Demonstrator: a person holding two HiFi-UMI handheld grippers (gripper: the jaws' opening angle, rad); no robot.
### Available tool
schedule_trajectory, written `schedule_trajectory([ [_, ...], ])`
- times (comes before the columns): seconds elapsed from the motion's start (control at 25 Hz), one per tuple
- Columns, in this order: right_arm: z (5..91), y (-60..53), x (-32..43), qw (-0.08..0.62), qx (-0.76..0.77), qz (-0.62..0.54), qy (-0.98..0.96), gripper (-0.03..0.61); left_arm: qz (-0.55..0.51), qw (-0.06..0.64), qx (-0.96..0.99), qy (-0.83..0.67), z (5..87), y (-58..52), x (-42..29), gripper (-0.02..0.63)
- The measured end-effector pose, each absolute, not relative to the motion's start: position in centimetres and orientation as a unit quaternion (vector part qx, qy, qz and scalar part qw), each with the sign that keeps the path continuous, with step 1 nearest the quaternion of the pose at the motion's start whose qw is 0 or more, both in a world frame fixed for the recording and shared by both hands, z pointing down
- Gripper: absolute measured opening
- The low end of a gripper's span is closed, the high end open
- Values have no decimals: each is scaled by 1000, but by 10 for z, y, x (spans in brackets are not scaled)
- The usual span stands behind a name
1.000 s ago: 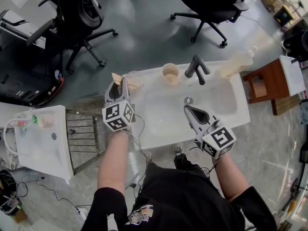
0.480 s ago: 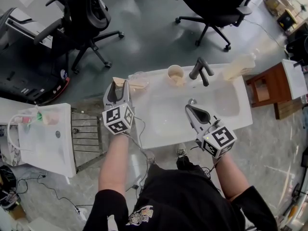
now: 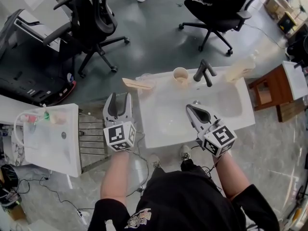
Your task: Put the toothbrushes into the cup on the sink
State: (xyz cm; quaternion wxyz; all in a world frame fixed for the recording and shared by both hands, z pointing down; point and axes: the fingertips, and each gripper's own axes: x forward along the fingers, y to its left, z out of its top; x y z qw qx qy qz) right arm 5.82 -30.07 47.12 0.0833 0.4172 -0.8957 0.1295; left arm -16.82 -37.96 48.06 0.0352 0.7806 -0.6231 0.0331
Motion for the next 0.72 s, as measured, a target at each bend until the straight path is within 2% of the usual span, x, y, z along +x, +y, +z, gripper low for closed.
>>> schedule_trajectory([
  [0.28,469,-294,33,84,425,125,-892,6,37,-15,815,-578,441,-328,-160,189],
  [0.36,467,-290,24,82,427,121,-892,8,39,-25,824,-565,438,-315,-159,152],
  [0.48,464,-281,12,80,431,119,-891,6,45,-24,838,-543,436,-296,-157,44],
  [0.52,463,-277,8,79,434,118,-890,6,51,-14,845,-532,434,-290,-154,28],
  [0.72,458,-252,-3,76,455,107,-881,6,59,-6,885,-462,437,-257,-132,12],
])
